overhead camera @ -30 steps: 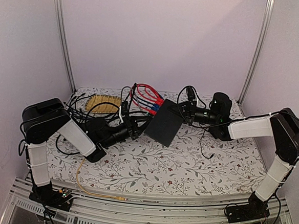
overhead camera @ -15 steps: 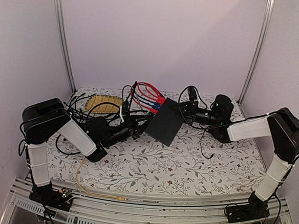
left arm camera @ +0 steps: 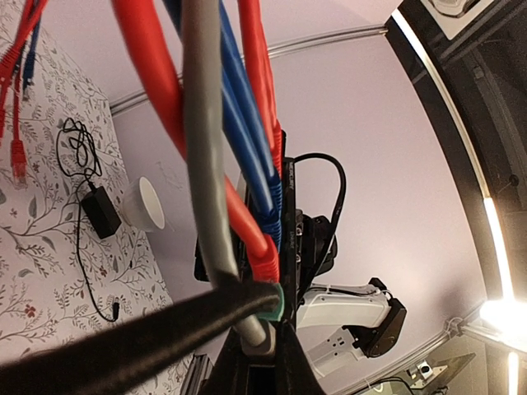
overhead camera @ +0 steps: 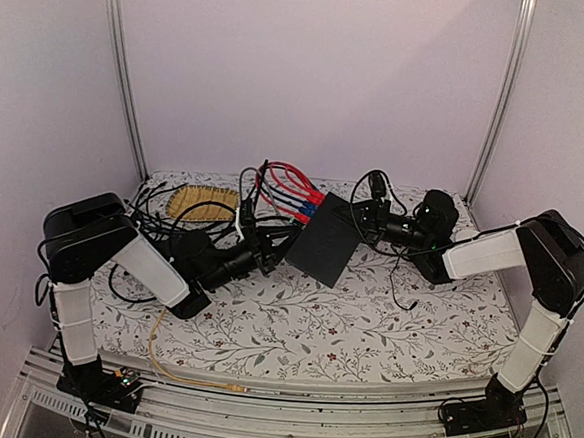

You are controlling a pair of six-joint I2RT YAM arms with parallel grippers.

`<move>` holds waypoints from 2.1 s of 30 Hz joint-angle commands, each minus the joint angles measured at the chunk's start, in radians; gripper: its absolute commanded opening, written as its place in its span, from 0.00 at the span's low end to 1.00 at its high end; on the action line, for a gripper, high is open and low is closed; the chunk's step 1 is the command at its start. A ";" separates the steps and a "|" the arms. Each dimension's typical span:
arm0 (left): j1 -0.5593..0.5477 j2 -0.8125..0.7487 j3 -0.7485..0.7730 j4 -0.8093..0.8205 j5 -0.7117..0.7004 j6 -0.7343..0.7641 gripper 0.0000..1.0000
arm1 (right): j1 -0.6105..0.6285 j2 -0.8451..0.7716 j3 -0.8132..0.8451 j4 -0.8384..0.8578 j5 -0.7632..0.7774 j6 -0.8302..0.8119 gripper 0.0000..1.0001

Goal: Pull the plug from the switch port
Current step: Pull the connector from the switch port, then place the connector at the corner of the board.

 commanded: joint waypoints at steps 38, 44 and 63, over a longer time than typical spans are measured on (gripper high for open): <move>-0.043 -0.075 -0.152 0.289 -0.324 -0.020 0.00 | -0.003 -0.024 0.020 0.273 -0.032 0.043 0.01; -0.030 -0.078 -0.177 0.287 -0.290 0.008 0.00 | -0.005 -0.027 0.018 0.274 -0.029 0.041 0.01; 0.006 -0.047 -0.061 -0.111 -0.055 0.069 0.00 | -0.014 -0.027 0.134 0.236 -0.030 0.041 0.01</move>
